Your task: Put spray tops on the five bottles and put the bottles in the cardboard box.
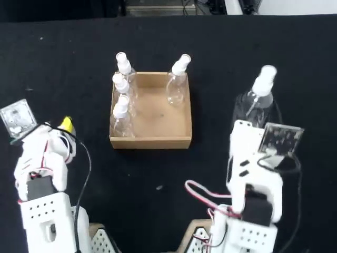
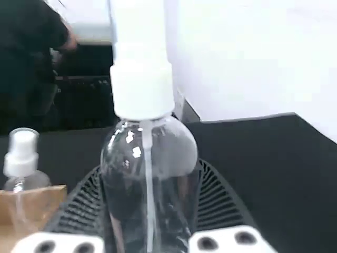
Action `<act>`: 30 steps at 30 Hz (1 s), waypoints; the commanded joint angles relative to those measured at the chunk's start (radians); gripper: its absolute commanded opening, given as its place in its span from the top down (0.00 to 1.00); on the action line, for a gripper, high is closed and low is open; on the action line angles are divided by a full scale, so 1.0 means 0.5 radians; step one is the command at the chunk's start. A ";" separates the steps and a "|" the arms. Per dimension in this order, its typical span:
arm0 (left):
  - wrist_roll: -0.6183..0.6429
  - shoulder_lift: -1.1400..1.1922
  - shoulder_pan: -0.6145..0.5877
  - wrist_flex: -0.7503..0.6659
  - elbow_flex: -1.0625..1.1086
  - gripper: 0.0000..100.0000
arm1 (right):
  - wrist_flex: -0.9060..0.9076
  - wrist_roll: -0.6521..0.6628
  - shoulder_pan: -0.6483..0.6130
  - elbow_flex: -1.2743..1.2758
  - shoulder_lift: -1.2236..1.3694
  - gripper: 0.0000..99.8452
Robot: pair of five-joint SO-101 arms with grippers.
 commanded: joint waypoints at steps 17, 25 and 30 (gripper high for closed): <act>0.006 -0.028 -0.023 -0.500 0.385 0.82 | -0.832 -0.172 -0.957 0.072 0.631 0.99; 0.006 -0.028 -0.023 -0.497 0.388 0.82 | -1.102 0.279 -1.071 0.321 0.621 0.99; 0.006 -0.028 -0.023 -0.509 0.416 0.82 | -1.102 0.009 -0.715 0.226 0.609 0.99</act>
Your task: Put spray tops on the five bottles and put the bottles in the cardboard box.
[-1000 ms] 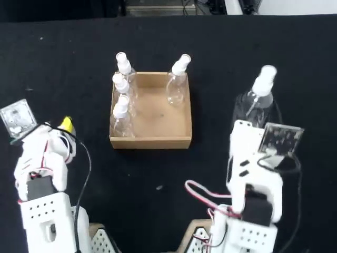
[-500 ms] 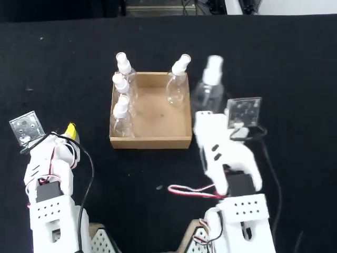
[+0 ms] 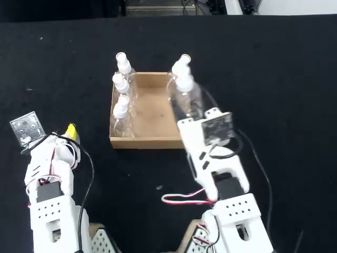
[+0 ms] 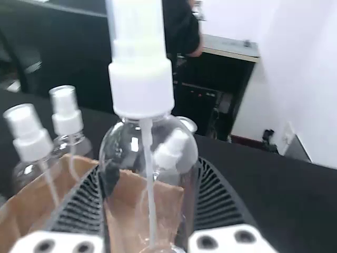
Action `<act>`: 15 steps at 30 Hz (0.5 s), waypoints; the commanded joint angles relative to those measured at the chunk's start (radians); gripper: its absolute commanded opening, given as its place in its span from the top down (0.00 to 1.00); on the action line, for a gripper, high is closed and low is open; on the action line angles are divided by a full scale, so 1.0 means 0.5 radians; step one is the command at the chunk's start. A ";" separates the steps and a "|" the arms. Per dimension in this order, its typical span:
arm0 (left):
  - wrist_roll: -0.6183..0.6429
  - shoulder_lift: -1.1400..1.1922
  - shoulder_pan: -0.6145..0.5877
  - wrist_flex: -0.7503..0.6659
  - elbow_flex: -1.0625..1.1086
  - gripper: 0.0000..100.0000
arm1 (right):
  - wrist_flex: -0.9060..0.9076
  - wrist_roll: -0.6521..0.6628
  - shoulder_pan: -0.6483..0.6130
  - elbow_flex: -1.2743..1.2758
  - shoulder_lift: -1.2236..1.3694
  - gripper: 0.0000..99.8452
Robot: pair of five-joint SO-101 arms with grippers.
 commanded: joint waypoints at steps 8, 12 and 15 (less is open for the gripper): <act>0.006 -0.028 -0.017 -0.040 -0.008 0.82 | -0.068 -0.061 1.016 -0.238 0.005 0.99; 0.006 -0.028 -0.014 -0.040 -0.005 0.82 | -0.055 -0.077 1.261 -0.413 0.146 0.99; 0.006 -0.028 -0.017 -0.040 -0.002 0.82 | -0.055 -0.080 1.384 -0.658 0.483 0.99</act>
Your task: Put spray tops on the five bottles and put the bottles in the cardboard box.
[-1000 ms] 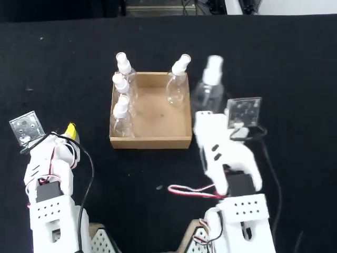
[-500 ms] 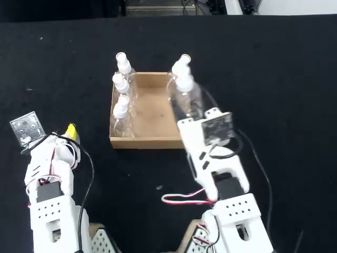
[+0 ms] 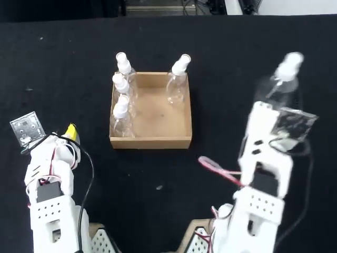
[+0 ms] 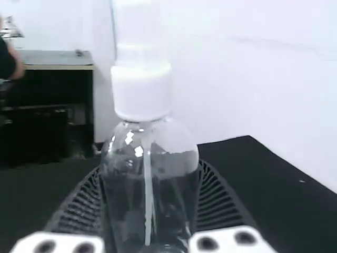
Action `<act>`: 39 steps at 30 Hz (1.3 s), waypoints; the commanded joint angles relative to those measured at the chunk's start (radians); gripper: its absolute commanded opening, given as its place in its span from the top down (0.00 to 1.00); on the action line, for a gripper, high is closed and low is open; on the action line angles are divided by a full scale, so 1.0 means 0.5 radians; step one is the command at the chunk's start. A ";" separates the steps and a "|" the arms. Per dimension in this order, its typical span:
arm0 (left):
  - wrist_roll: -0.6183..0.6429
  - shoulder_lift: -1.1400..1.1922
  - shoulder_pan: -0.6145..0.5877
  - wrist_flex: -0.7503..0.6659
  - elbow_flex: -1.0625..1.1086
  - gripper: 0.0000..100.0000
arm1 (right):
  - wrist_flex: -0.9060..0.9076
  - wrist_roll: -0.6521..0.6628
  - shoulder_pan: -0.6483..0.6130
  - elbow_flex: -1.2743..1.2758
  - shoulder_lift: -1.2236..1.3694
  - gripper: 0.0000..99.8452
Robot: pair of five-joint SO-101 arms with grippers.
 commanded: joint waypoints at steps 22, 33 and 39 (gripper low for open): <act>0.006 -0.028 -0.008 -0.034 -0.005 0.82 | -1.620 0.003 0.565 -0.204 1.978 0.99; 0.006 -0.028 -0.008 -0.034 -0.005 0.82 | -2.351 0.003 0.559 -0.192 2.641 0.99; 0.006 -0.028 -0.011 -0.034 -0.002 0.82 | -2.734 0.003 0.559 -0.201 2.997 0.99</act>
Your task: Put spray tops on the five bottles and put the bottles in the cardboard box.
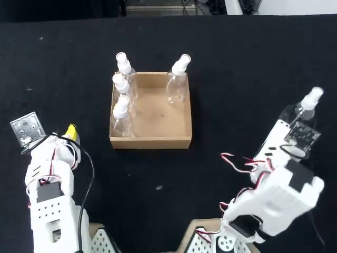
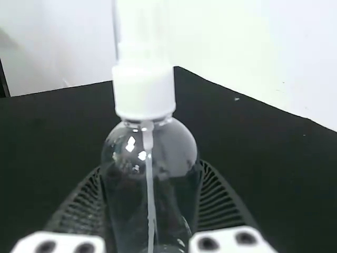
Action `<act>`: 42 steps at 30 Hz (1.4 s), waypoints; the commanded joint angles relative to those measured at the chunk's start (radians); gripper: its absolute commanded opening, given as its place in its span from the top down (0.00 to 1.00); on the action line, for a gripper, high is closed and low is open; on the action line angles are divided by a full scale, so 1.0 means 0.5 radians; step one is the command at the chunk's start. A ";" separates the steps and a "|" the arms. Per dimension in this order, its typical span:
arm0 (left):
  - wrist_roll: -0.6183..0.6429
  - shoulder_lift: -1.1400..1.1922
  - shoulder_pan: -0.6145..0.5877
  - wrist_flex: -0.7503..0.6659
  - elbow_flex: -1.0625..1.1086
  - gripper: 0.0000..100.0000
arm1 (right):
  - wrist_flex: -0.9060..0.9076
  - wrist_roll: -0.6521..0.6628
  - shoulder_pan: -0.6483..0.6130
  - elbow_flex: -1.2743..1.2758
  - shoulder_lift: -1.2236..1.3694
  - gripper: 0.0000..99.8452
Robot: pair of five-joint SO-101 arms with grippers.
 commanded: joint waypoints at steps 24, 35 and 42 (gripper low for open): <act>0.006 -0.028 -0.008 -0.034 -0.011 0.82 | -0.574 0.009 0.031 0.005 0.382 0.74; 0.006 -0.028 -0.008 -0.034 -0.011 0.82 | -0.552 0.003 0.028 0.087 0.121 0.74; 0.006 -0.028 -0.008 -0.034 -0.011 0.82 | -0.046 0.000 0.046 0.121 -0.327 0.74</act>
